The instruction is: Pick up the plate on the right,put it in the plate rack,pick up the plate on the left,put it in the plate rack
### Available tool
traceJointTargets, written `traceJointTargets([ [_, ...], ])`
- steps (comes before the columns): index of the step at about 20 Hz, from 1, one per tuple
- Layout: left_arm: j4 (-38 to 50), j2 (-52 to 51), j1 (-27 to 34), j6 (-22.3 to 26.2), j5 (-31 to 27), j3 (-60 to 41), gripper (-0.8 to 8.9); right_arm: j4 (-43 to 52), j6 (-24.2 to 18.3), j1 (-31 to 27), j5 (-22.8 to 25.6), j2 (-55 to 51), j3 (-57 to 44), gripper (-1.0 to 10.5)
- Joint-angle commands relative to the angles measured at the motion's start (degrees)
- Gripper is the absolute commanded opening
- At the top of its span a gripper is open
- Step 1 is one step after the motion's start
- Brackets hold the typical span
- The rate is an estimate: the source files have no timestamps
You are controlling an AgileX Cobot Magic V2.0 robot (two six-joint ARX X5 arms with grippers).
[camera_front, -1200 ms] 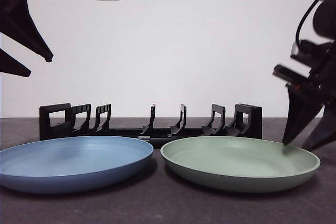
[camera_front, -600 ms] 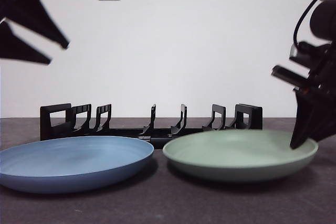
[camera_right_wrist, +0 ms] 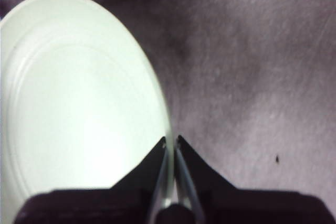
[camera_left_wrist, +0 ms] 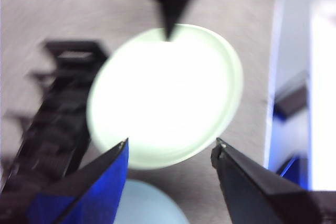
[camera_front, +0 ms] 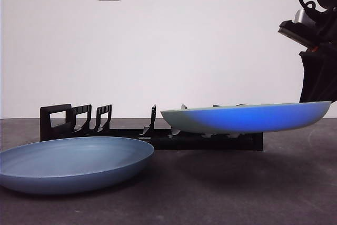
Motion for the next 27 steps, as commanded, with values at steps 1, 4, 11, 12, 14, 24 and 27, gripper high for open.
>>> traceJointTargets([
  [1, -0.3, 3.9, -5.8, 3.6, -4.7, -0.2, 2.79, -0.9, -1.5, 0.3, -3.4, -0.2, 0.7, -0.1],
  [4, 0.3, 10.3, -9.7, 5.5, -6.8, -0.2, 2.79, -1.8, -1.8, 0.9, -4.8, -0.2, 0.7, -0.1],
  [11, 4.1, 18.9, -10.7, 9.1, -11.3, -0.2, 2.79, -4.6, -3.5, 1.2, -4.9, -1.7, 0.7, -0.1],
  [12, 5.1, 19.1, -10.8, 9.2, -11.1, -0.2, 2.78, -4.6, -3.5, 1.2, -4.9, -2.5, 0.7, -0.1],
  [14, 5.4, 19.1, -10.8, 9.6, -10.6, -0.2, 1.03, -4.7, -3.5, 1.2, -4.8, -3.7, 0.7, -0.1],
  [24, 4.6, 19.1, -12.4, 10.0, -10.8, -0.2, -0.08, -5.8, -4.0, 1.1, -4.6, -7.6, 0.8, 1.5],
  [27, 4.7, 19.0, -14.6, 6.5, -10.8, 0.8, -0.08, -4.2, -4.1, -0.2, -4.3, -10.4, 0.8, 2.7],
])
